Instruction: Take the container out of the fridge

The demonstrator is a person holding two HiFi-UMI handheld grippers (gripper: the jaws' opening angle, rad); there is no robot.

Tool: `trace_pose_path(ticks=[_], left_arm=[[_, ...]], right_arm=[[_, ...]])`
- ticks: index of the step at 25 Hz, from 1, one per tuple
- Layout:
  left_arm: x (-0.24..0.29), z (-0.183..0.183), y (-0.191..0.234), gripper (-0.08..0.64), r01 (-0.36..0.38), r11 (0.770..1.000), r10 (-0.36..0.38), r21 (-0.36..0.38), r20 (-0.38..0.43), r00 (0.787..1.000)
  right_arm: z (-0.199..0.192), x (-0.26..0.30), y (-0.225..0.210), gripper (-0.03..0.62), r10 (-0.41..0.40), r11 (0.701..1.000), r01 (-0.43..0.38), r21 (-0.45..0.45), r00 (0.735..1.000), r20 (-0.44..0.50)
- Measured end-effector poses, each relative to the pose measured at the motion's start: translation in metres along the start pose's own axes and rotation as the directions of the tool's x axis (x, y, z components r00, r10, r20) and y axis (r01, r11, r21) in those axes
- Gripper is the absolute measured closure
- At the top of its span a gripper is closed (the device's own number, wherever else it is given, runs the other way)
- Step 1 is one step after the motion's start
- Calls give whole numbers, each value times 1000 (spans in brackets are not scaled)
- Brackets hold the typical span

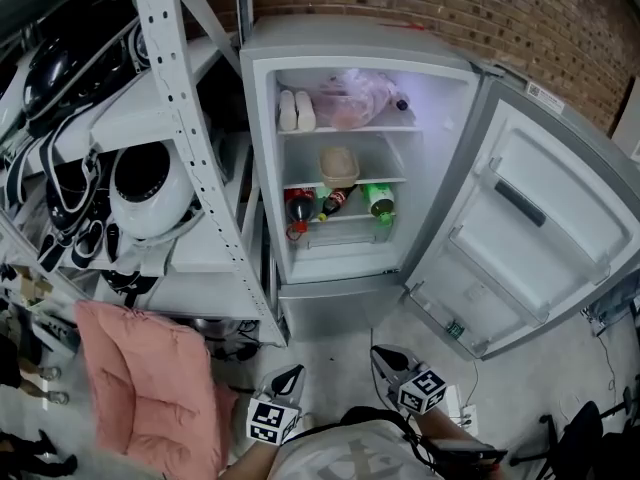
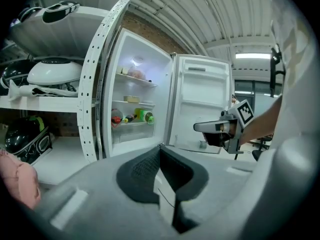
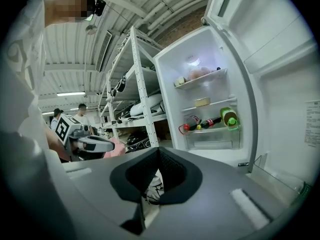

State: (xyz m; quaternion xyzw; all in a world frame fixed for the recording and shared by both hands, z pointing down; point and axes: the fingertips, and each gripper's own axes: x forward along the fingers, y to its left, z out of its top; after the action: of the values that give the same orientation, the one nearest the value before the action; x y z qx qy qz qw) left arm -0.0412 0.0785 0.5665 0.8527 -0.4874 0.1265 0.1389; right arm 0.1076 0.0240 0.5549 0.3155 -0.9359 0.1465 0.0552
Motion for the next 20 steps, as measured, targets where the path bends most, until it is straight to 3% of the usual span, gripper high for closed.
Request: trace_pose_path(ticks=[11, 20], left_arm=[[11, 2, 31, 557, -45, 999, 45, -23, -1, 999], [60, 34, 59, 557, -30, 1000, 30, 6, 5, 1000]], right_arm=[[2, 46, -10, 589, 68, 997, -69, -24, 997, -30], [27, 88, -52, 589, 81, 996, -81, -33, 997, -10]])
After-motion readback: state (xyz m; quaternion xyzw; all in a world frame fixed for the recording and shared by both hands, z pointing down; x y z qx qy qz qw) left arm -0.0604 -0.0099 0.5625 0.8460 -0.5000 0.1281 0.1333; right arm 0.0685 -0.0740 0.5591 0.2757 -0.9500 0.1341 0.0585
